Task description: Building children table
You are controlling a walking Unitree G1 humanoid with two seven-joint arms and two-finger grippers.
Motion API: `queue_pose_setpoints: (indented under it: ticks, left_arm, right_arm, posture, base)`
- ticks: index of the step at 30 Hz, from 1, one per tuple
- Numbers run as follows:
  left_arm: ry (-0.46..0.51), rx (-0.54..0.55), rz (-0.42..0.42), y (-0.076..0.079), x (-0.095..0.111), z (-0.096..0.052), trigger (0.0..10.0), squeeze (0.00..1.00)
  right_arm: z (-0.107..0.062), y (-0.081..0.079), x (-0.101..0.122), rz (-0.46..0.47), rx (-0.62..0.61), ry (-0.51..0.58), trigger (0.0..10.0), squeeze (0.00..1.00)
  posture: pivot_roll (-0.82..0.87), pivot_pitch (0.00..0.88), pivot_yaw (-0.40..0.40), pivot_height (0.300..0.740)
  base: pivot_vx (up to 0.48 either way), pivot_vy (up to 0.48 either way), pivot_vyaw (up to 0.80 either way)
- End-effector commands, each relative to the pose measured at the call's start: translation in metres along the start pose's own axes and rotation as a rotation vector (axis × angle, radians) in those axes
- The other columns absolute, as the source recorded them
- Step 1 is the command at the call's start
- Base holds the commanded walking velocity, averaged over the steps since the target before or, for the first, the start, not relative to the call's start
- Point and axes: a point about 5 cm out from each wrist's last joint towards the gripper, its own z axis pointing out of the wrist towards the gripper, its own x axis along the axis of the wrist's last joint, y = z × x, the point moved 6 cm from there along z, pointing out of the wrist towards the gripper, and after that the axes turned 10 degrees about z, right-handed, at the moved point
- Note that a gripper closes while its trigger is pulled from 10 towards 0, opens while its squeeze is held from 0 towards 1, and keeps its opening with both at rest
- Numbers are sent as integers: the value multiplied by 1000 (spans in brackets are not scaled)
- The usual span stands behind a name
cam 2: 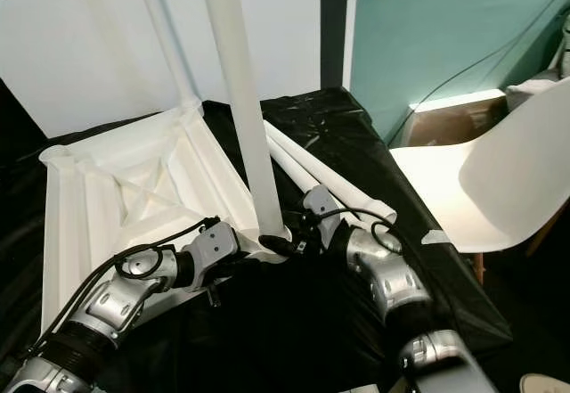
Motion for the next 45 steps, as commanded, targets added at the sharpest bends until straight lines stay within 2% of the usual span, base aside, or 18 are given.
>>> queue_pose_setpoints:
  ticks: [1,6,13,14,15,16,17,23,24,25,26,27,30,31,32,35,39,45]
  left_arm:
    - [-87,-187,-140,57,-38,14,10000,0]
    - [-89,-188,-139,57,-39,13,10000,0]
    - [-87,-197,-142,60,-38,14,10000,0]
    - [-86,-198,-143,60,-38,14,10000,0]
    - [-86,-198,-143,60,-38,14,10000,0]
    - [-87,-198,-143,60,-38,14,10000,0]
    - [-90,-197,-142,59,-39,13,10000,0]
    - [-90,-198,-147,59,-39,13,10000,0]
    - [-88,-199,-149,59,-38,13,10000,0]
    - [-88,-199,-149,59,-38,13,10000,0]
    - [-84,-199,-151,59,-37,14,10000,0]
    - [-84,-199,-151,59,-37,14,10000,0]
    - [-81,-198,-155,60,-37,15,10000,0]
    - [-82,-197,-157,60,-37,15,10000,0]
    - [-84,-196,-159,61,-38,14,10000,0]
    - [-85,-195,-161,61,-39,13,10000,0]
    - [-87,-189,-164,62,-40,13,10000,0]
    - [-87,-188,-166,63,-39,13,10000,0]
  right_arm:
    - [-2,9,-2,-15,-102,-1,0,0]
    - [-5,12,-11,16,-182,-4,0,0]
    - [-6,28,3,13,-353,83,0,0]
    - [-7,30,4,6,-373,85,4471,0]
    - [-7,30,4,6,-373,85,4471,0]
    - [-7,31,4,-8,-364,80,10000,329]
    - [-5,27,5,-12,-322,78,10000,1000]
    - [0,25,11,-41,-236,68,10000,1000]
    - [1,27,12,-54,-218,59,10000,776]
    - [1,27,12,-54,-218,59,10000,776]
    - [4,20,17,-80,-131,57,10000,0]
    - [4,20,17,-80,-131,57,10000,0]
    - [6,11,24,-119,-26,61,10000,0]
    - [7,9,26,-146,16,53,2353,0]
    - [8,9,26,-157,45,37,0,0]
    - [9,11,28,-174,60,23,0,0]
    - [12,24,32,-188,35,1,0,0]
    - [11,24,30,-155,13,9,0,0]
  posture:
    - [116,0,17,740]
    - [115,0,19,740]
    - [115,0,21,740]
    - [117,0,21,740]
    - [117,0,21,740]
    - [114,0,23,740]
    - [114,0,23,740]
    - [111,0,20,740]
    - [111,0,20,740]
    - [111,0,20,740]
    - [116,0,17,740]
    - [116,0,17,740]
    - [117,0,16,740]
    - [122,0,13,740]
    - [124,0,12,740]
    - [127,0,11,740]
    - [127,0,11,740]
    - [131,0,7,740]
  base:
    - [0,0,0]
    - [0,0,0]
    - [0,0,0]
    - [0,0,0]
    - [0,0,0]
    - [0,0,0]
    - [0,0,0]
    - [0,0,0]
    - [0,0,0]
    - [0,0,0]
    - [0,0,0]
    - [0,0,0]
    - [0,0,0]
    - [0,0,0]
    - [0,0,0]
    - [0,0,0]
    - [0,0,0]
    - [0,0,0]
